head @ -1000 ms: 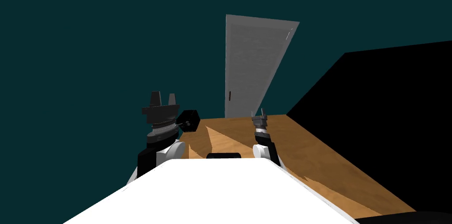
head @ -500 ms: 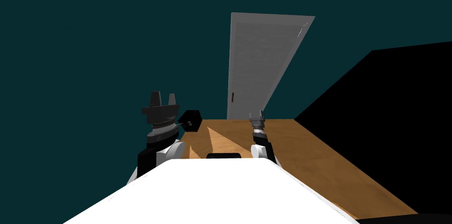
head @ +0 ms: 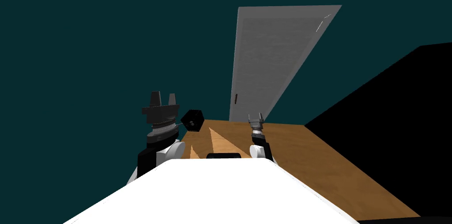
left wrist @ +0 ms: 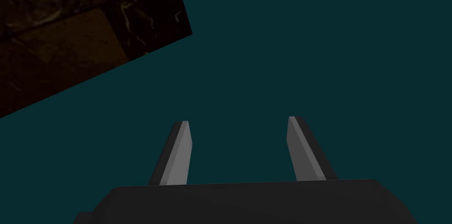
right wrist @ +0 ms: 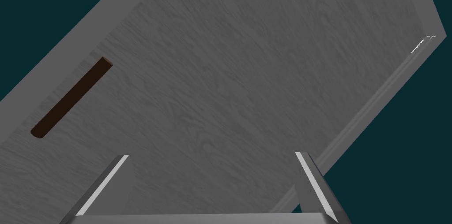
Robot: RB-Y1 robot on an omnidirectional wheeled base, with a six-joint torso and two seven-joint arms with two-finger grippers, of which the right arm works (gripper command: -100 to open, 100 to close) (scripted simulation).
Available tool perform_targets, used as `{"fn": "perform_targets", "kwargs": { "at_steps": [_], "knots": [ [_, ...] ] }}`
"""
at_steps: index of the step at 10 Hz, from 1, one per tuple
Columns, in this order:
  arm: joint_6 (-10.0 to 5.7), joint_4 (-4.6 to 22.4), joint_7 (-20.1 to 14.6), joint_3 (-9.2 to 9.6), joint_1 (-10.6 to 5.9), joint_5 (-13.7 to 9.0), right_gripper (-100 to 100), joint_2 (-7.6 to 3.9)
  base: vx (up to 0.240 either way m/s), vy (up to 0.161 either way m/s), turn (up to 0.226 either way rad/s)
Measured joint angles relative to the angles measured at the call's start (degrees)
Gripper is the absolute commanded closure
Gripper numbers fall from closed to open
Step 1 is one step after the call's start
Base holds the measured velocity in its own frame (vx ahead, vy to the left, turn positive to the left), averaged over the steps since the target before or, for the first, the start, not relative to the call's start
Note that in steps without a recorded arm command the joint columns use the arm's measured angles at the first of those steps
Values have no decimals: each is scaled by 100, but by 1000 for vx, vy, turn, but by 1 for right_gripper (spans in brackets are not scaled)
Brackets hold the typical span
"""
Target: Pull the door open
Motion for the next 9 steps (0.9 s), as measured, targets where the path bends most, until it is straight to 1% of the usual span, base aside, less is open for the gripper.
{"fn": "perform_targets", "kwargs": {
  "at_steps": [2, 3, 4, 6, 9],
  "knots": [
    [-75, 230, -247, 65, -89, -220, -100, -47, 97, -12, 126],
    [-164, 409, -370, 122, -147, -314, -100, -57, 95, -12, 138],
    [-225, 521, -489, 165, -177, -419, -100, -72, 110, -4, 139],
    [-342, 774, -759, 237, -251, -639, -100, -140, 109, -30, 143],
    [-522, 1200, -1134, 355, -409, -958, -100, -199, 91, -26, 135]
  ]
}}
